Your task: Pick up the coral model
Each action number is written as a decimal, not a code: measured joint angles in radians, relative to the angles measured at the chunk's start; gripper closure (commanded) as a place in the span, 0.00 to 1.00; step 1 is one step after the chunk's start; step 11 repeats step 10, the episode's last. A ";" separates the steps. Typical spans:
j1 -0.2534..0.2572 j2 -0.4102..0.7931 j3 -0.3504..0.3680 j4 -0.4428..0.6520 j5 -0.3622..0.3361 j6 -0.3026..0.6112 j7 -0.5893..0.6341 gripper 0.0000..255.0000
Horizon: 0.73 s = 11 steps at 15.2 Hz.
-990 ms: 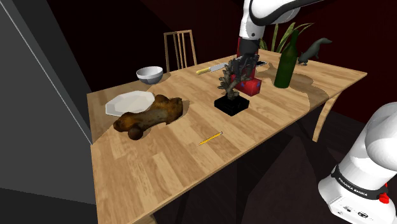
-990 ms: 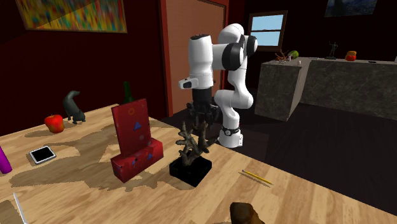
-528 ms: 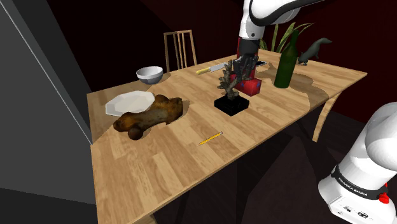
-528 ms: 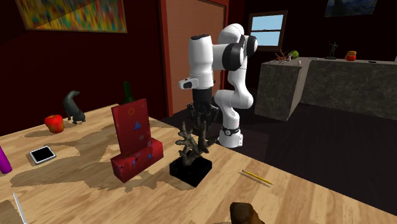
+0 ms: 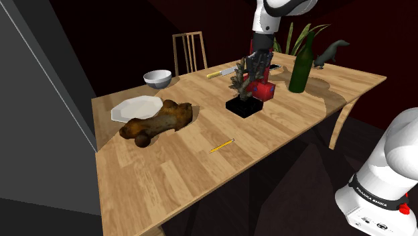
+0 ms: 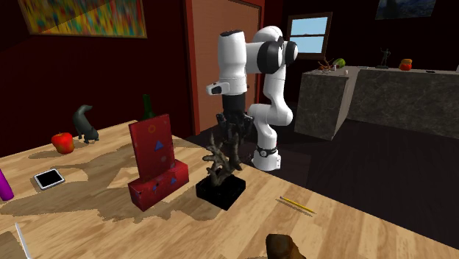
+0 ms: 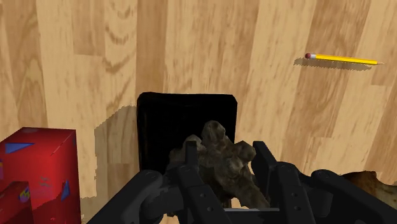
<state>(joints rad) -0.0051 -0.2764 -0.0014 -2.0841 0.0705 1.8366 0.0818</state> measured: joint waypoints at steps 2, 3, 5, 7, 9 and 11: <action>0.000 -0.004 0.000 0.021 -0.001 -0.026 0.002 1.00; -0.001 -0.006 -0.002 0.033 -0.001 -0.039 0.000 1.00; -0.001 -0.004 -0.001 0.058 -0.001 -0.062 0.002 1.00; -0.001 -0.001 -0.001 0.089 -0.002 -0.090 0.004 1.00; -0.001 0.003 -0.003 0.124 -0.002 -0.120 0.005 1.00; -0.001 0.005 -0.002 0.132 -0.002 -0.128 0.006 1.00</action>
